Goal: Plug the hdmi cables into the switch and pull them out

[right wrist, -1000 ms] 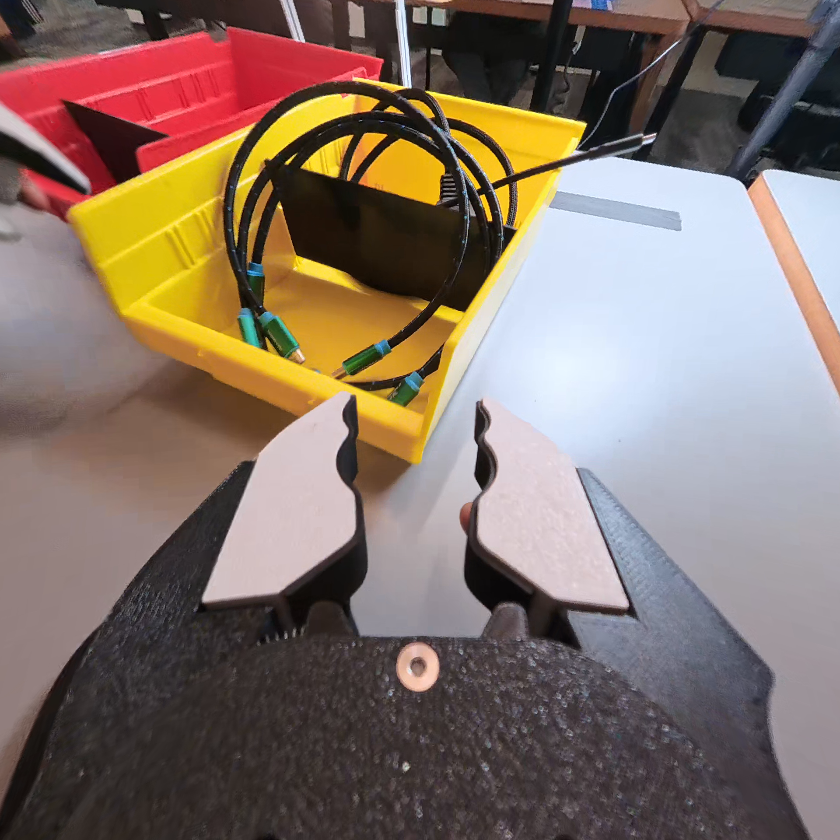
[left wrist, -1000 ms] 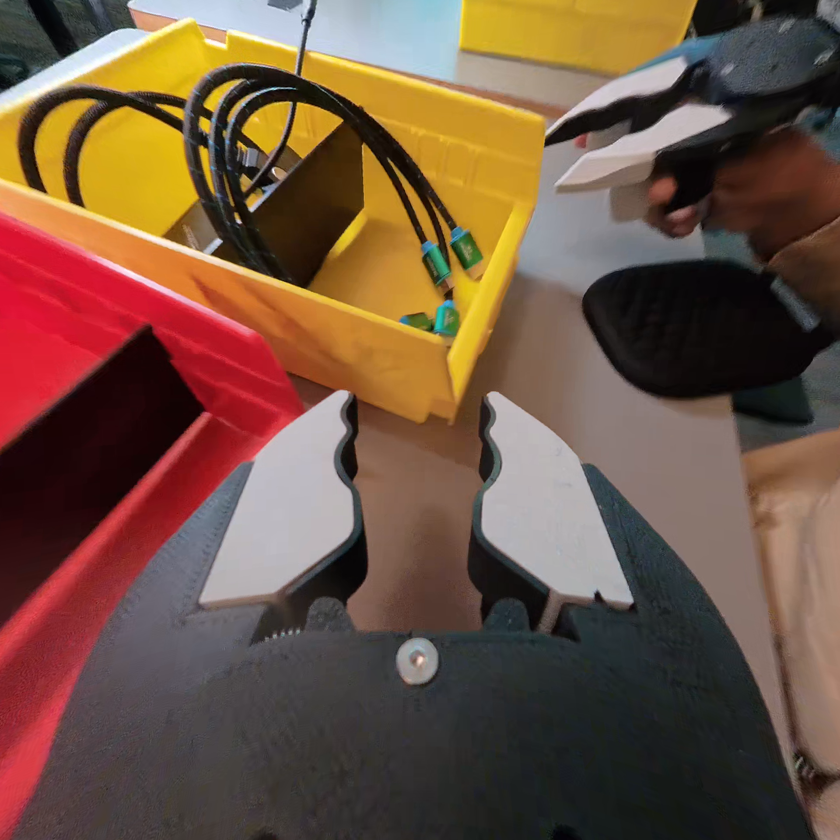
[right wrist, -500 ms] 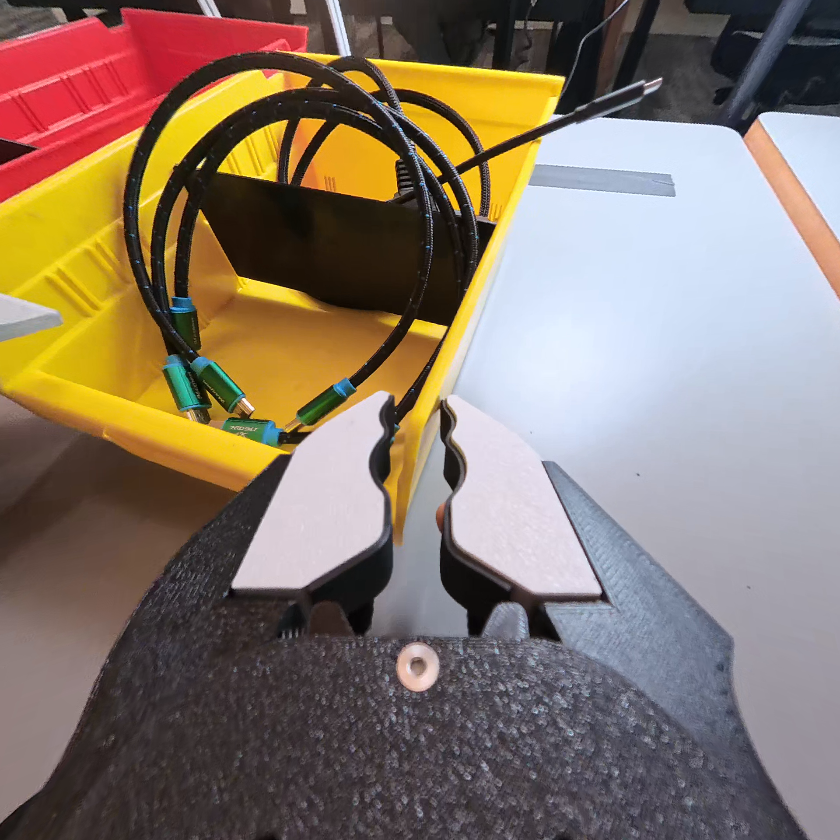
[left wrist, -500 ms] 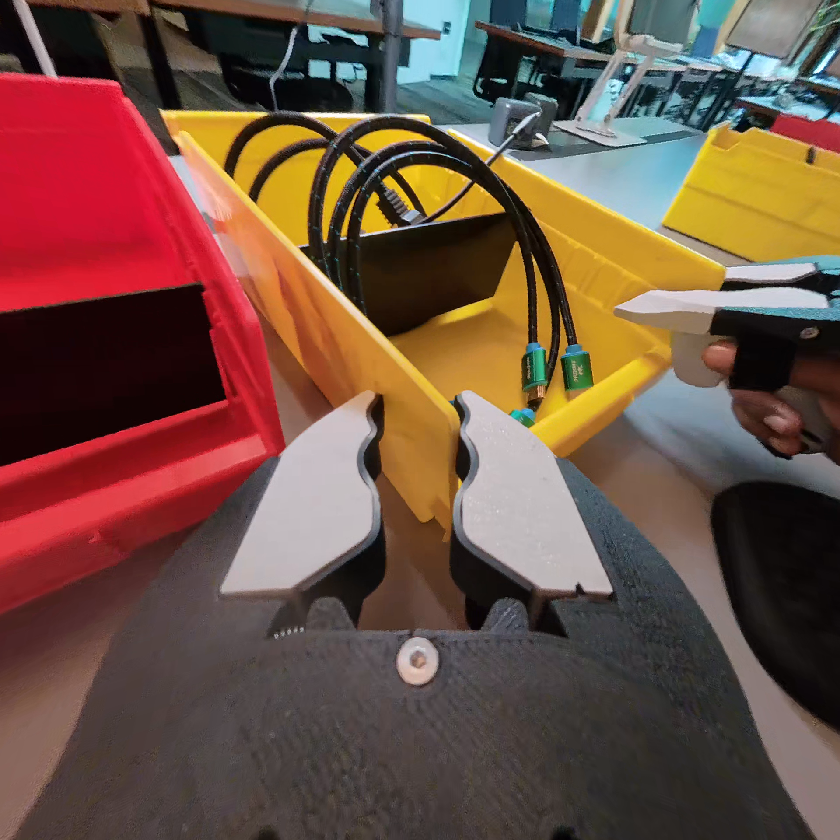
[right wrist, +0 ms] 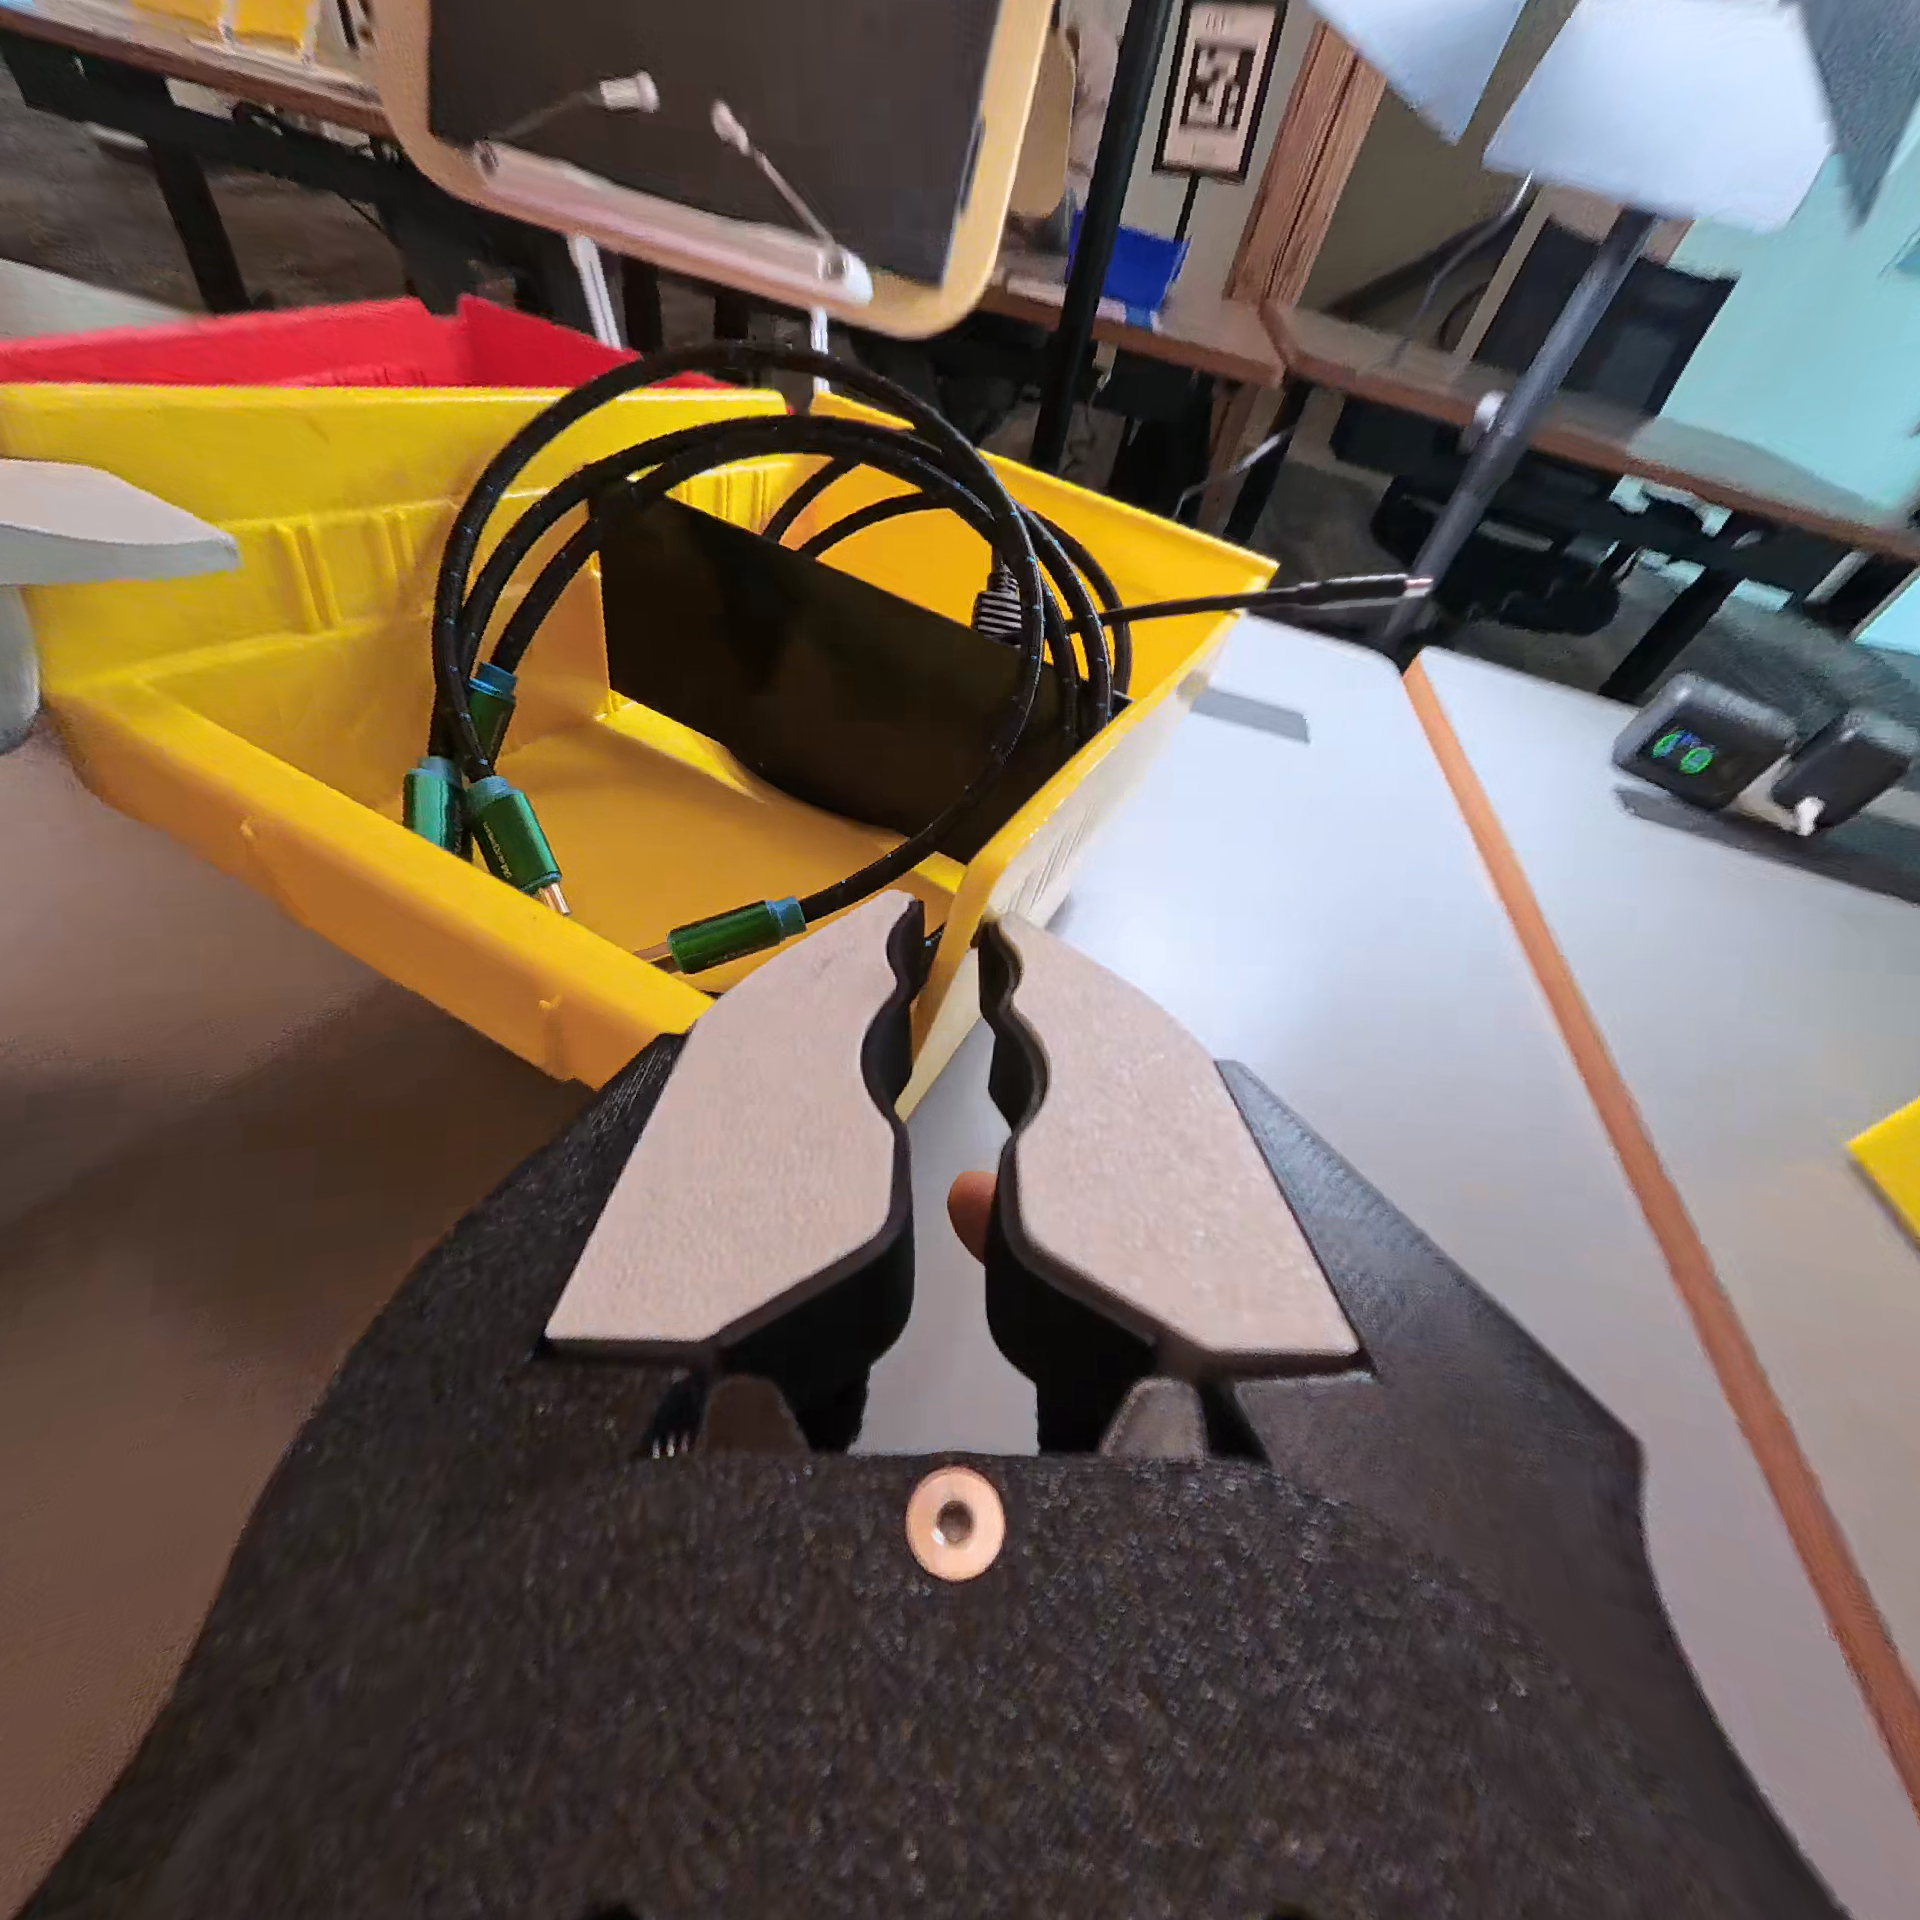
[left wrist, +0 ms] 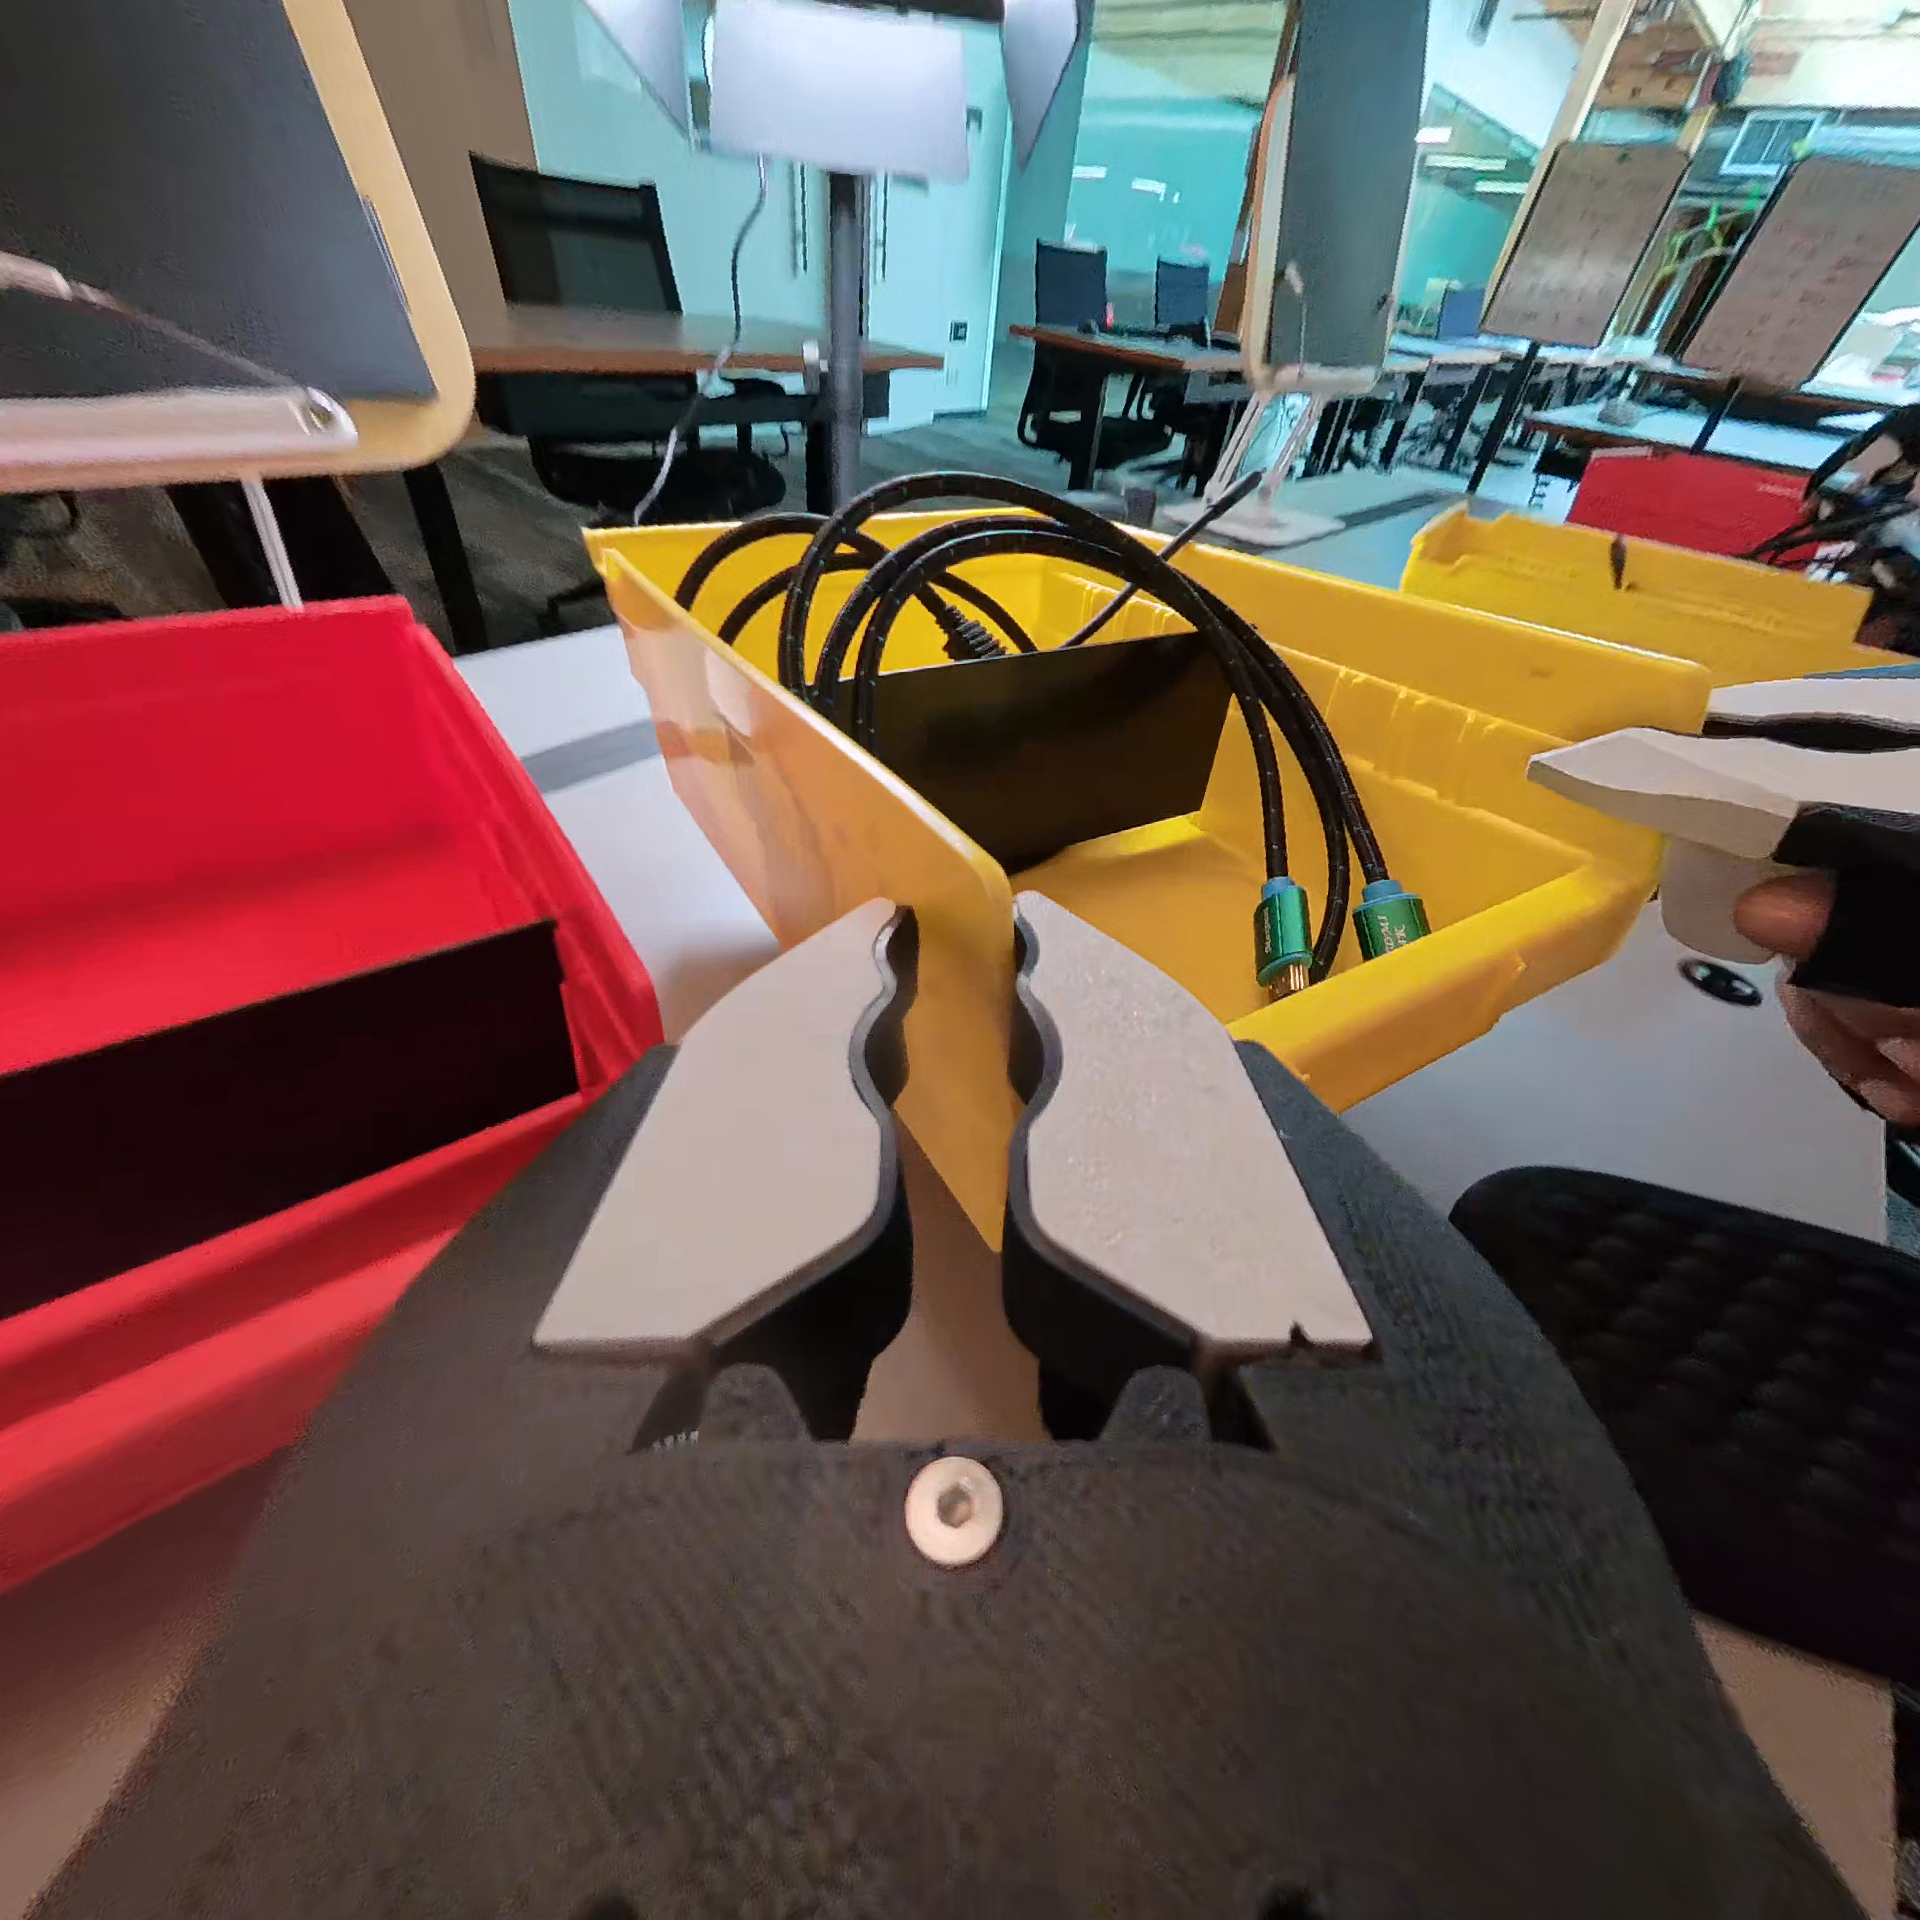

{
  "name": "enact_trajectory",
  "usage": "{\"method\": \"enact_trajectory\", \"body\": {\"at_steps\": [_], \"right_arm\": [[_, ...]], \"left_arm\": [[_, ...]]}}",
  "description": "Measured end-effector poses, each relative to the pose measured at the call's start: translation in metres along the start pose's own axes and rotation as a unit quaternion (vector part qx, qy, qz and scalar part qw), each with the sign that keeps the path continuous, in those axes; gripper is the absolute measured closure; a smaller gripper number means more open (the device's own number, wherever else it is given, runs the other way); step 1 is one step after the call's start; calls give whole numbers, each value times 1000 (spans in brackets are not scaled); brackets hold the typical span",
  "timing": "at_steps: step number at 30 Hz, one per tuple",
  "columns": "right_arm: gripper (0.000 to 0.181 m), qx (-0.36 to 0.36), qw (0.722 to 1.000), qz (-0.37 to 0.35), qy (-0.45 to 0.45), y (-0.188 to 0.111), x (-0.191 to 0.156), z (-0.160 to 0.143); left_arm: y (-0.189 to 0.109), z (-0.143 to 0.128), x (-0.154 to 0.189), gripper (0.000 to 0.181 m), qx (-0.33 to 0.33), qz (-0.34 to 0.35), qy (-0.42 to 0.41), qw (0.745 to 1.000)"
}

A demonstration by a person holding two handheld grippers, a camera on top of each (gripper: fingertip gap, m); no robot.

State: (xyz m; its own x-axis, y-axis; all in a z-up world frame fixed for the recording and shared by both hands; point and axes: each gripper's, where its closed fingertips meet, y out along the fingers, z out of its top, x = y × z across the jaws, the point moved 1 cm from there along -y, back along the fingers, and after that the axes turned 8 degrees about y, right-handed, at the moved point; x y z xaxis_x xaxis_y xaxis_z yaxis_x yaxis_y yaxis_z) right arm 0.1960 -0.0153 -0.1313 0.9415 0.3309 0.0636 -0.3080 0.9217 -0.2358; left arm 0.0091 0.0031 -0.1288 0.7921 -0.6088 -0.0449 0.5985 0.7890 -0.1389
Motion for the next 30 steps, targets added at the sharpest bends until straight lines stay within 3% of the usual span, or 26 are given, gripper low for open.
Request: {"method": "enact_trajectory", "body": {"at_steps": [7,11,14,18,22,26,30], "right_arm": [[171,108,993,21,-45,-29,-43,83],[170,156,984,77,-45,-21,-104,117],[169,170,975,133,-49,-4,-167,136],[169,169,961,210,-59,25,-255,144],[169,140,951,270,-49,55,-332,130],[169,97,944,312,-51,87,-393,96],[169,38,941,333,-53,117,-432,51]], "left_arm": [[-63,68,-22,168,81,65,49,993],[-128,91,-63,170,101,146,74,981],[-185,92,-103,172,97,219,84,967],[-260,73,-152,172,85,300,71,947],[-317,41,-191,172,64,352,52,933],[-354,-3,-225,173,33,392,30,919],[-366,-53,-250,173,10,416,3,909]]}}
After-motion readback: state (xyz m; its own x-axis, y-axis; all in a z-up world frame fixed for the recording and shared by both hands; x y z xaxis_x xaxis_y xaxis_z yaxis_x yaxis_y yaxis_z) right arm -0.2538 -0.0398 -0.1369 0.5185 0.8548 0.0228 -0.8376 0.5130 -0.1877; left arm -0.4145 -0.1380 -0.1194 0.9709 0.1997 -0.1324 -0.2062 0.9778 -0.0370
